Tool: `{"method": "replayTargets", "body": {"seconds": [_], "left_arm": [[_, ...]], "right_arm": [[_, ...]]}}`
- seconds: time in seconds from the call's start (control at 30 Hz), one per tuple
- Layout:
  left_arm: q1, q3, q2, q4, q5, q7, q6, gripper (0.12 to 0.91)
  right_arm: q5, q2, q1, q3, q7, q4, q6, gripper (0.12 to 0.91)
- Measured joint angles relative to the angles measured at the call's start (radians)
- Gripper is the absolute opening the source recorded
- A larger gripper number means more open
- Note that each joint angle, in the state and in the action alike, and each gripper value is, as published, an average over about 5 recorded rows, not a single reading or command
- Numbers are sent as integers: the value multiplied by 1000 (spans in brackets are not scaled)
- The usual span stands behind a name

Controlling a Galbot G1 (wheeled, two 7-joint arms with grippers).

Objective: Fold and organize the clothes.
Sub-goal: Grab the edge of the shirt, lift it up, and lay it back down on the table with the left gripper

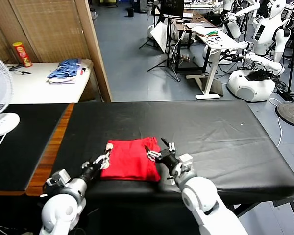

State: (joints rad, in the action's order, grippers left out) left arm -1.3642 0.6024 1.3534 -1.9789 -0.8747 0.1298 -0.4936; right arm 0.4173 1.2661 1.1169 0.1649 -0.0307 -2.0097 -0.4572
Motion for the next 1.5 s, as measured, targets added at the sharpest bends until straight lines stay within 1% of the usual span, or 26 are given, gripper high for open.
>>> {"method": "replayTargets", "body": {"seconds": [0.17, 0.23, 0.27, 0.37, 0.4, 0.6, 0.63, 0.7, 0.8, 0.9, 1.07, 1.2, 1.3, 1.37, 1.43, 1.5], "left_arm": [[0, 6, 3, 17, -86, 4, -24, 797], [-1, 7, 3, 20, -100, 4, -27, 776], [-1, 6, 4, 22, -105, 5, -28, 748], [0, 5, 5, 26, -117, 6, -31, 610], [1, 5, 5, 28, -121, 6, -32, 543], [7, 3, 7, 41, -115, 5, -34, 218], [7, 3, 7, 39, -105, 4, -34, 178], [6, 3, 2, 33, -69, -1, -31, 140], [1, 11, -14, 17, 15, -14, -14, 141], [-5, 28, -51, 0, 117, -21, -5, 137], [-24, 74, -163, -32, 307, -27, -7, 137], [-50, 124, -270, -62, 444, -43, 12, 137], [-78, 173, -348, -88, 512, -47, 28, 137], [-97, 203, -394, -110, 544, -46, 30, 137], [-110, 220, -426, -135, 573, -43, 27, 137], [-118, 222, -439, -161, 594, -37, 20, 137]], "right_arm": [[44, -17, 20, 37, -2, -66, -3, 798], [51, -20, 24, 51, -3, -80, -3, 798], [53, -21, 26, 57, -4, -85, -3, 798], [57, -21, 32, 74, -4, -98, -3, 798], [58, -21, 35, 79, -4, -101, -3, 798], [55, -17, 47, 106, -12, -113, -8, 798], [51, -16, 49, 111, -18, -113, -12, 798], [35, -13, 54, 122, -36, -113, -28, 798], [-3, -9, 66, 146, -60, -110, -56, 798], [-41, -9, 84, 177, -66, -105, -67, 798], [-80, -7, 110, 206, -65, -99, -70, 798], [-101, 0, 113, 208, -65, -95, -72, 798], [-122, 1, 113, 203, -63, -90, -71, 798], [-130, 3, 115, 198, -61, -86, -70, 798], [-135, 7, 118, 193, -60, -84, -69, 798], [-140, 11, 123, 189, -59, -85, -69, 798]]}}
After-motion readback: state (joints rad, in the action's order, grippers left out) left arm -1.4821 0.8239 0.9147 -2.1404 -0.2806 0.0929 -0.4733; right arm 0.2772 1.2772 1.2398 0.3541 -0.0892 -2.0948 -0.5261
